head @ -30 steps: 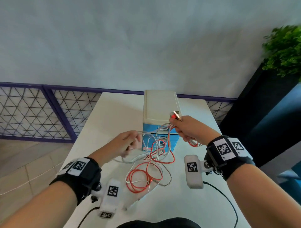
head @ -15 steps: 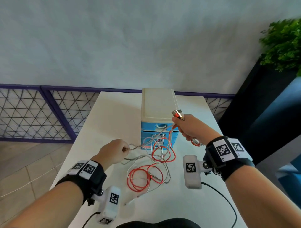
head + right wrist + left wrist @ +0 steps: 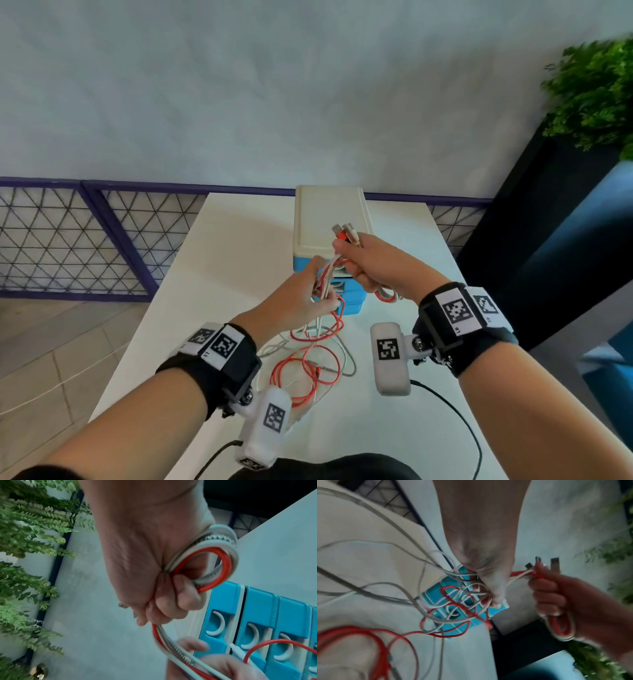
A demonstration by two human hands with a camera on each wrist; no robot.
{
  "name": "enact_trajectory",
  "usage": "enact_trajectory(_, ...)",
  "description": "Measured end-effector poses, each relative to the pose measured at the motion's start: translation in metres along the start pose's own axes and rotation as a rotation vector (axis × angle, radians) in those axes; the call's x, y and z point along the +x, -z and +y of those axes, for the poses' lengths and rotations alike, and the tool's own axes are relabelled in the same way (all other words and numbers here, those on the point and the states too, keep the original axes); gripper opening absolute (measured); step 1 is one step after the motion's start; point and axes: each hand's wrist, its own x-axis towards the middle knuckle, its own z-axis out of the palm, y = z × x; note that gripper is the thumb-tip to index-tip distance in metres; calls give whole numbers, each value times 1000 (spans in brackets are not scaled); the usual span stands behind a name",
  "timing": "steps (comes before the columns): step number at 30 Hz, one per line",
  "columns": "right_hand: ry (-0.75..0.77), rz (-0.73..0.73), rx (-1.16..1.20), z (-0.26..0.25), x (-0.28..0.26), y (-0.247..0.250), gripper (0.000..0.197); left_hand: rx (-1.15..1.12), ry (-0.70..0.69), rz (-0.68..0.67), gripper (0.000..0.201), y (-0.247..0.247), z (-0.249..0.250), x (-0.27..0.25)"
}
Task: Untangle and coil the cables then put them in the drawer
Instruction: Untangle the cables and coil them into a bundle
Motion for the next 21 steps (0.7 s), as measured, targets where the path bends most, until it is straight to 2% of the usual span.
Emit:
enact_trajectory(3,3,98,52,-1,-1,5,23,173,13,-27,23,1,-17,-4)
enact_trajectory(8,25,253,121,-8,-5,21,22,199,139,-139,19,7,-61,-19)
enact_trajectory(13,51,240,80,-15,-6,20,22,250,295,-100,25,7,-68,-31)
enact_trajectory(17,46,234,109,-14,-6,15,23,212,418,-140,15,11,-79,-33)
enact_trajectory(18,44,232,91,-13,-5,15,23,168,454,-171,21,14,-80,-34)
enact_trajectory(19,39,227,64,-12,-6,14,23,108,468,-200,36,16,-81,-35)
enact_trajectory(21,25,200,18,-9,-5,14,24,24,420,-200,65,23,-78,-36)
